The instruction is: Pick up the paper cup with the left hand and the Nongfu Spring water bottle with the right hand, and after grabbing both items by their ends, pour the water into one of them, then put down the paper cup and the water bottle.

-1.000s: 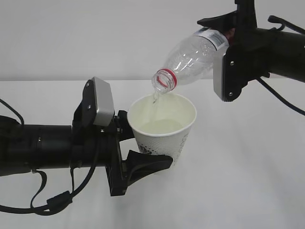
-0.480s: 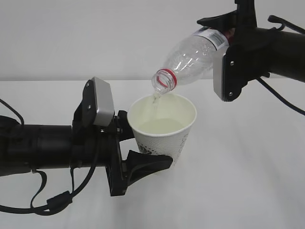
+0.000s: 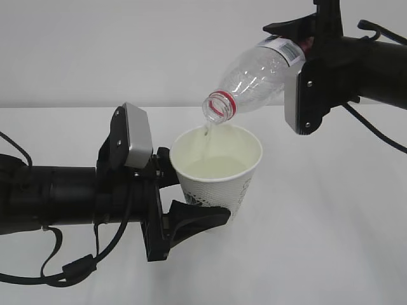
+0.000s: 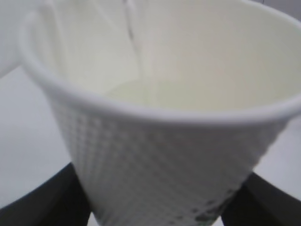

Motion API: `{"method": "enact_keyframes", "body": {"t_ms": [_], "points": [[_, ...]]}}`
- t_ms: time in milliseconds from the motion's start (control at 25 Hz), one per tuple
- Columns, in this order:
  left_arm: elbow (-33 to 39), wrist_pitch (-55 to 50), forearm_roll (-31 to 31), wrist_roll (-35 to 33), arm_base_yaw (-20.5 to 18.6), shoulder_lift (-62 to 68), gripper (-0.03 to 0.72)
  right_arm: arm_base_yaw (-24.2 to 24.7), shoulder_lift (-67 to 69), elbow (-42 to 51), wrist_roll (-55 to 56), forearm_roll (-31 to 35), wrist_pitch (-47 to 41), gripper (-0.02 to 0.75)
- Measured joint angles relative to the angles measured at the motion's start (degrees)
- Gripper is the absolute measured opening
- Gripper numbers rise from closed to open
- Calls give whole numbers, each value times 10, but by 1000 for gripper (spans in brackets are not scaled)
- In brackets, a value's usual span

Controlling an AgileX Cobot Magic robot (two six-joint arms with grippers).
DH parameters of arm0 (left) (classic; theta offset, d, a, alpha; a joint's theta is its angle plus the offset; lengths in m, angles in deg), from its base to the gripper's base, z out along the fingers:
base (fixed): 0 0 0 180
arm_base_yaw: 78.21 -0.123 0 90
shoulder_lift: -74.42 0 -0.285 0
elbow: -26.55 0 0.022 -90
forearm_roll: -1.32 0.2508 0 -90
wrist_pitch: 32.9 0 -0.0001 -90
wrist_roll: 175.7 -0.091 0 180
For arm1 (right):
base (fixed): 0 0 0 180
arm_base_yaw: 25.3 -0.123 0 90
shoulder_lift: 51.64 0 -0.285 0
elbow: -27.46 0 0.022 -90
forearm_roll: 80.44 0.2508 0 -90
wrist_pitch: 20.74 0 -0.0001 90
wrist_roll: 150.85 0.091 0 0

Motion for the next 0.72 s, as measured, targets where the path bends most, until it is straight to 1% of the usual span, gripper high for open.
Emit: {"method": "enact_keyframes", "body": {"t_ms": [720], "points": [[0,0,0,0,0,0,543,0,0,0,-1,0,1,476]]}}
